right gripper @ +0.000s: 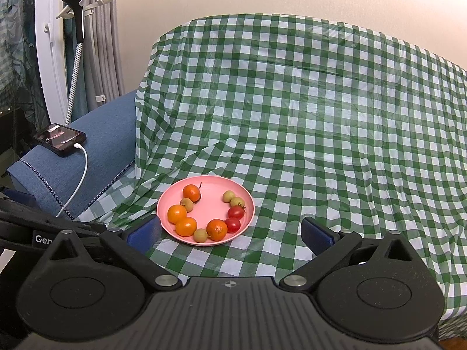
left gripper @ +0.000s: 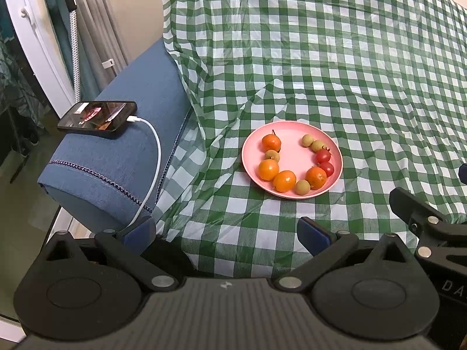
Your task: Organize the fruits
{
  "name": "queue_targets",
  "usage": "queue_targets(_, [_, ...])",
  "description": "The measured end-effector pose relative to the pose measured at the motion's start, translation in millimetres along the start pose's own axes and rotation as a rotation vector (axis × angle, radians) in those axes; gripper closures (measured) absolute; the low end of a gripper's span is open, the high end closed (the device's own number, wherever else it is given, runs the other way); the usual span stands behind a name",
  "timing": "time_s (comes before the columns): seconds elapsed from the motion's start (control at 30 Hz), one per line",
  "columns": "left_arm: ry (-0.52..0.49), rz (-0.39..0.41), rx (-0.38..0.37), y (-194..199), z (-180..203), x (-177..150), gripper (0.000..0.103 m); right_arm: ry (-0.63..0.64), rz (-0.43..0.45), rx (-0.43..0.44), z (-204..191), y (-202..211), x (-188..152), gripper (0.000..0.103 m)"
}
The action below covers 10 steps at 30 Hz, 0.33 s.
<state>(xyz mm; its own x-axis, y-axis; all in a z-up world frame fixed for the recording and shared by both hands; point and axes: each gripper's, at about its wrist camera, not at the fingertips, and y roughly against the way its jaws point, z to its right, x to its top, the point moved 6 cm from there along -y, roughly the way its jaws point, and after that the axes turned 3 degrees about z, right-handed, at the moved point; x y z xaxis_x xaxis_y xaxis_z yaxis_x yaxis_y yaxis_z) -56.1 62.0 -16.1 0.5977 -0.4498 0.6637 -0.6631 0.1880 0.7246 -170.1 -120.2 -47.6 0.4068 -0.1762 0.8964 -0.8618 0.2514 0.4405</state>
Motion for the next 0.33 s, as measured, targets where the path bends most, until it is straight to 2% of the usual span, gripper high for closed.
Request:
queue_targets(0.17, [-0.003,-0.003,-0.008,-1,0,1,0.000,-0.001,-0.002,0.001,1,-1,-1,0.001])
queue_targets(0.33, [-0.008,-0.043,-0.010,-12,1,0,0.000,-0.002,-0.004,-0.002,1,-3,-1,0.001])
